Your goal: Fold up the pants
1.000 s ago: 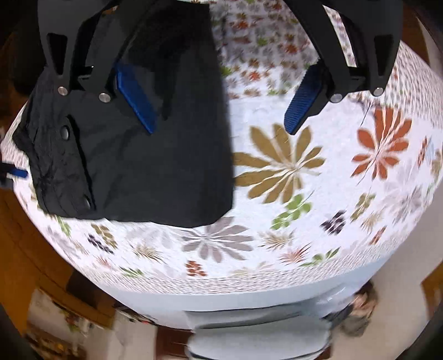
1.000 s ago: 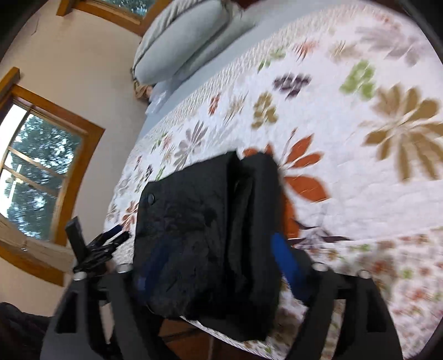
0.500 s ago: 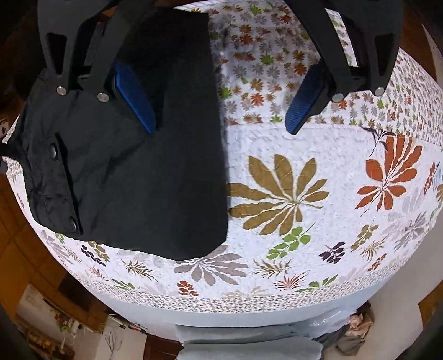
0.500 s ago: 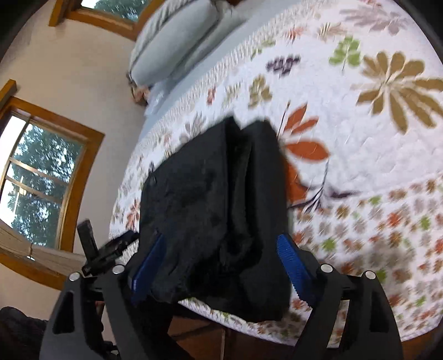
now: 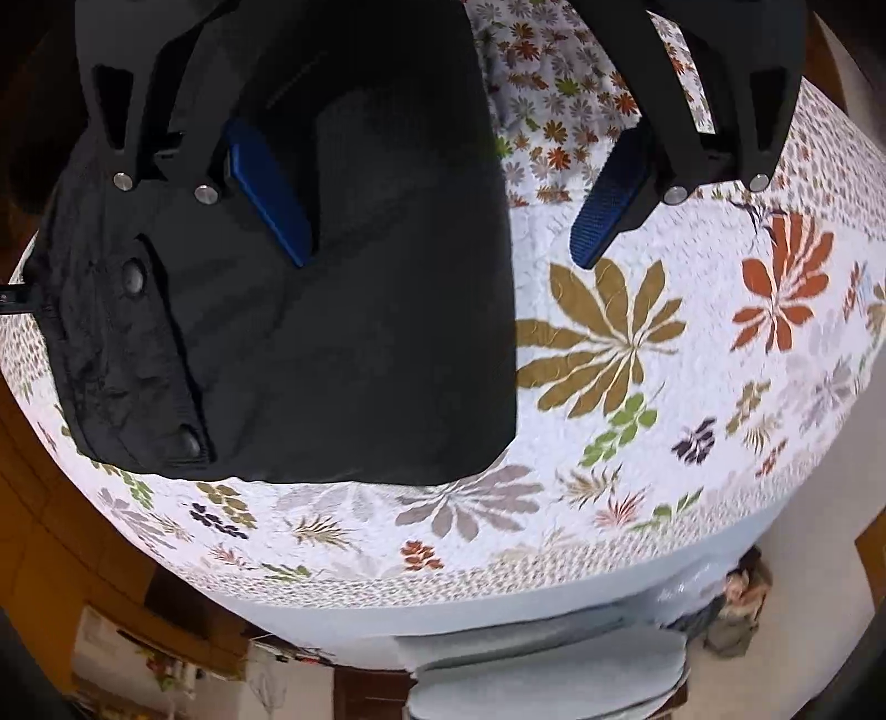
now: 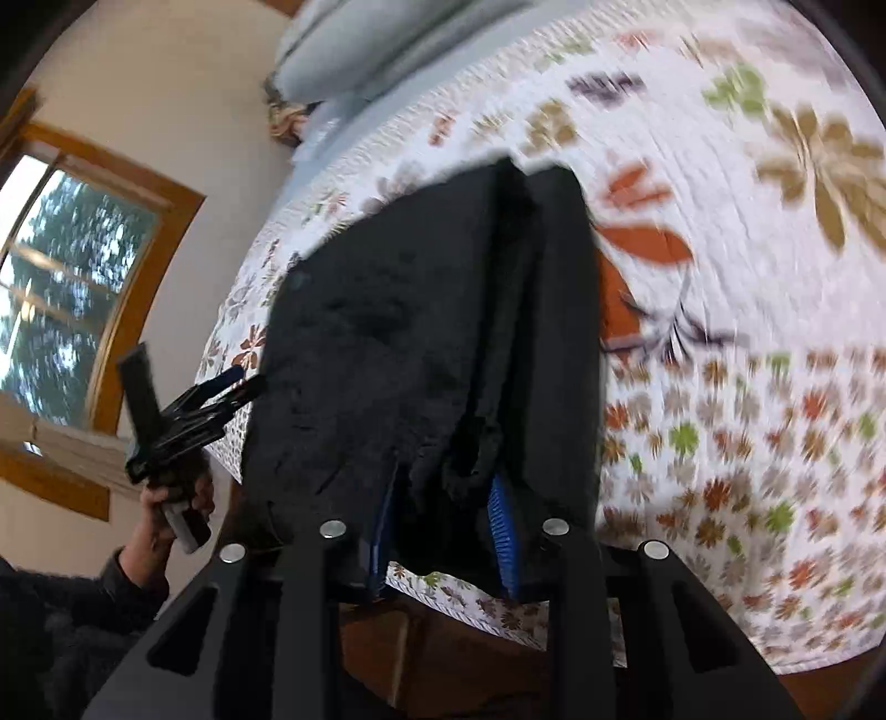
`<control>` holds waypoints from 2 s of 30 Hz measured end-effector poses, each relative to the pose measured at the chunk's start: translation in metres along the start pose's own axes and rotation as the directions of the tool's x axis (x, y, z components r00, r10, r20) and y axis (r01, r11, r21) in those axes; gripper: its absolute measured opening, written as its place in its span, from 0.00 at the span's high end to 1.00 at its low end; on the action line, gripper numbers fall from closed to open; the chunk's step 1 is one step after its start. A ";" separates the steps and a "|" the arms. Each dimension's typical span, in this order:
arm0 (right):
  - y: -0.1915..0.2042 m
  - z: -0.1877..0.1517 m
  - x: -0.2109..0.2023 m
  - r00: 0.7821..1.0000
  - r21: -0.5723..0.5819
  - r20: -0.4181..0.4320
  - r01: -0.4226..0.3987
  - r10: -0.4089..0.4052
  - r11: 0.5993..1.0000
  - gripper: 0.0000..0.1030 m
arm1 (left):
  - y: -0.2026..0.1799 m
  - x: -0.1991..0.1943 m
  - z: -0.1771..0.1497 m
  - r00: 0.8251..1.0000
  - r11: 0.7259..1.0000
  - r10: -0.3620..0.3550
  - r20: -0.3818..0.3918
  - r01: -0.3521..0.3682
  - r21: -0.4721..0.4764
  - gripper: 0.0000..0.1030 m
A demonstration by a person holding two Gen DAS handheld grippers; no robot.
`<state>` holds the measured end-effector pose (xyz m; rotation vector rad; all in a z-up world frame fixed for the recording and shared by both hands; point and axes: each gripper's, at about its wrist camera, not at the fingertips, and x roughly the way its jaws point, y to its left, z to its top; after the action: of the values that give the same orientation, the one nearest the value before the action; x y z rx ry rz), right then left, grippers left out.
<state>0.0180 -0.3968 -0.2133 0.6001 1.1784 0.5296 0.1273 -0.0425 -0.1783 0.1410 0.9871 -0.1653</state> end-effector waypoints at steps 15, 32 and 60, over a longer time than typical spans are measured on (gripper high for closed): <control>0.009 0.012 -0.017 0.999 -0.021 0.043 0.035 -0.034 0.999 0.33 | -0.003 -0.017 0.015 0.999 1.000 0.001 0.051 -0.003 0.031 0.08; 0.005 0.015 -0.010 0.994 -0.036 0.080 0.077 -0.074 0.996 0.18 | 0.042 0.020 -0.019 0.974 0.962 -0.192 -0.116 0.164 -0.217 0.08; -0.009 0.012 -0.008 0.998 0.002 0.051 0.048 -0.048 0.999 0.18 | 0.093 0.069 -0.045 0.656 0.685 -0.706 -0.269 0.534 -0.496 0.12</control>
<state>0.0274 -0.4103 -0.2107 0.5813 1.1416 0.4702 0.1468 0.0515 -0.2562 -0.5739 1.4874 -0.6118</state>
